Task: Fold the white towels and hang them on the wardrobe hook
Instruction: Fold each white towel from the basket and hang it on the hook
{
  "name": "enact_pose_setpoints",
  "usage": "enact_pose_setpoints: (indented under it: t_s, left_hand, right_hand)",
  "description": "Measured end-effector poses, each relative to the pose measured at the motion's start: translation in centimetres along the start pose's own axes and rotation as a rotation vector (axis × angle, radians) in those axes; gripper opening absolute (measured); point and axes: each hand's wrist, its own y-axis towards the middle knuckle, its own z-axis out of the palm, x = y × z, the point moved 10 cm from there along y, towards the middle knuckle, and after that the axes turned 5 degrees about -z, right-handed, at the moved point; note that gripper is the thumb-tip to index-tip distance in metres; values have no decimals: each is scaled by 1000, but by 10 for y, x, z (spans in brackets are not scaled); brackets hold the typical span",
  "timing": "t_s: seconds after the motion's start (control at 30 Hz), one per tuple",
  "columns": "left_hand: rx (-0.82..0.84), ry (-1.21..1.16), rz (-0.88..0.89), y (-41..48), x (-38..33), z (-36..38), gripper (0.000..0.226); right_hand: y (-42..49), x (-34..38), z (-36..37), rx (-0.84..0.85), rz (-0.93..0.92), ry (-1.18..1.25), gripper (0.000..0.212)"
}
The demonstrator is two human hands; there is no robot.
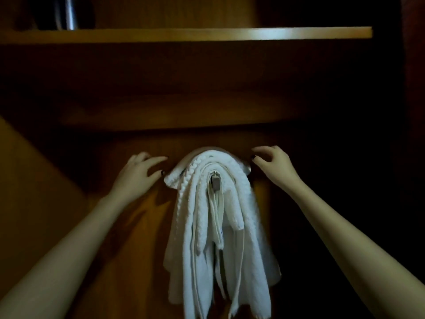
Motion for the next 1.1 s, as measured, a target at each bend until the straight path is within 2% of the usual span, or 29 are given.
enact_pose_setpoints:
  t_s: [0.2,0.33,0.5,0.77,1.0,1.1]
  left_hand:
    - [16,189,73,-102,-52,-20,49]
    - [138,238,40,-207,-52,-5,54]
    - [380,333,-6,-335,-48,25,58]
    - [598,300,-53,-516,-53,66,59]
    - [787,222,-182,-676,-29,81,60]
    - [814,188,-307,-742,-3,67,60]
  right_hand:
    - [-103,35,-17,97,-73,-196,40]
    - [-206,38,-4,215,-37,-285,43]
    - [-329,58,32,420,-59,-297,48]
    - [-491,85,90,800,-57,-407,62]
    - [-650,97,126,1063,42,-399,65]
    - [-716,103,141,1192,94,-393,65]
